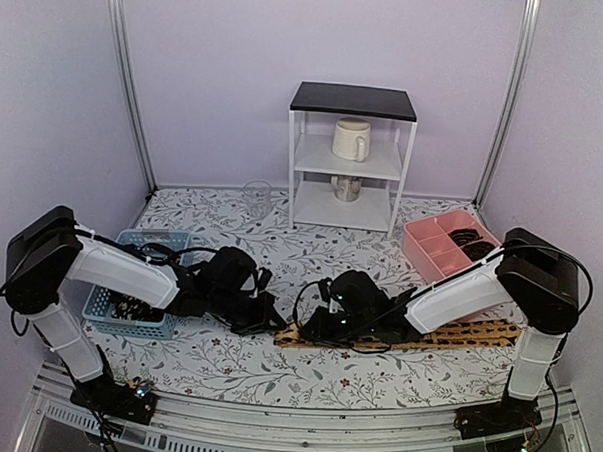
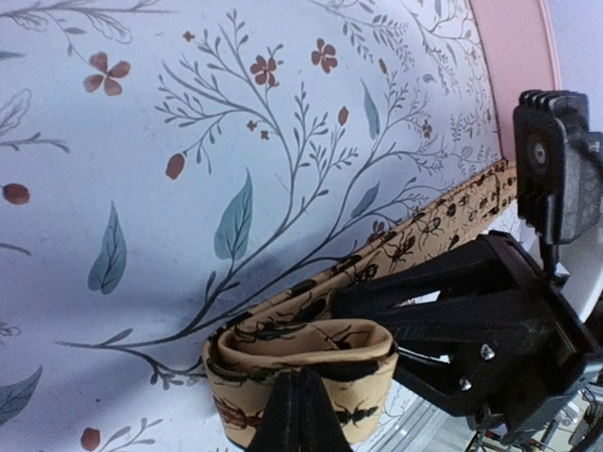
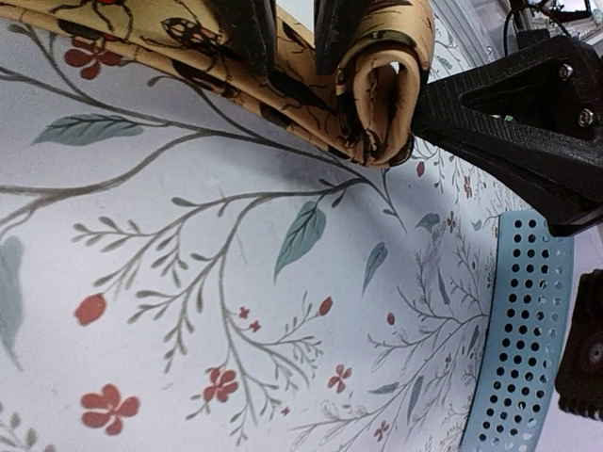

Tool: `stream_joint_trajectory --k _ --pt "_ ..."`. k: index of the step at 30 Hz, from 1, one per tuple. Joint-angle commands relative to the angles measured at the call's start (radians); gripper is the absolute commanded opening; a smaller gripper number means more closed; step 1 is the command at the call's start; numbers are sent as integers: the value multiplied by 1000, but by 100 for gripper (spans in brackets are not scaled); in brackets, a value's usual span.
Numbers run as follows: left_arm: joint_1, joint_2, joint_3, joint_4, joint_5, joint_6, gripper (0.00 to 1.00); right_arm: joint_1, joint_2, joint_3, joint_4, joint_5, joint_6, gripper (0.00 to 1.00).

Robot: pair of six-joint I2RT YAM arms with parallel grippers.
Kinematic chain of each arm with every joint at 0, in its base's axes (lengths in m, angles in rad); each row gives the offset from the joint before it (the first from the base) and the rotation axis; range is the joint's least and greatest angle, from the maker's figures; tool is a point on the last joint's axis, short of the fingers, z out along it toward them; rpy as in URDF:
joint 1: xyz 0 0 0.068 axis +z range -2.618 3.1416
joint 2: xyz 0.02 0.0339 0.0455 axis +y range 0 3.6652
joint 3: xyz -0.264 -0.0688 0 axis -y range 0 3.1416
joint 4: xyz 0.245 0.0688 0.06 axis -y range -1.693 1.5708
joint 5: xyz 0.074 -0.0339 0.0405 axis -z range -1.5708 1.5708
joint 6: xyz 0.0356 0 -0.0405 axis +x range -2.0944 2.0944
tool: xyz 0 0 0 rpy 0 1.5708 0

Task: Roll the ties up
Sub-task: Roll the tie at the center of the board.

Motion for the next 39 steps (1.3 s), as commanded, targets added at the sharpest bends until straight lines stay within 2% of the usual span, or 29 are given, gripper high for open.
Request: stream_joint_trajectory --k 1,5,15,21,31,39 --pt "-20 26 34 6 6 6 0 -14 -82 -32 -22 55 -4 18" --pt "-21 44 44 3 -1 7 0 -16 -119 -54 -42 79 3 22" --pt "-24 70 61 9 -13 8 0 -14 -181 -87 -28 38 49 44" --pt "-26 70 61 11 -16 9 0 2 -136 -76 -30 17 87 45" --pt "-26 70 52 46 -17 -11 0 2 -43 -33 -16 -29 93 42" --pt "-12 14 19 38 -36 -39 0 -1 -7 -12 -14 -20 39 17"
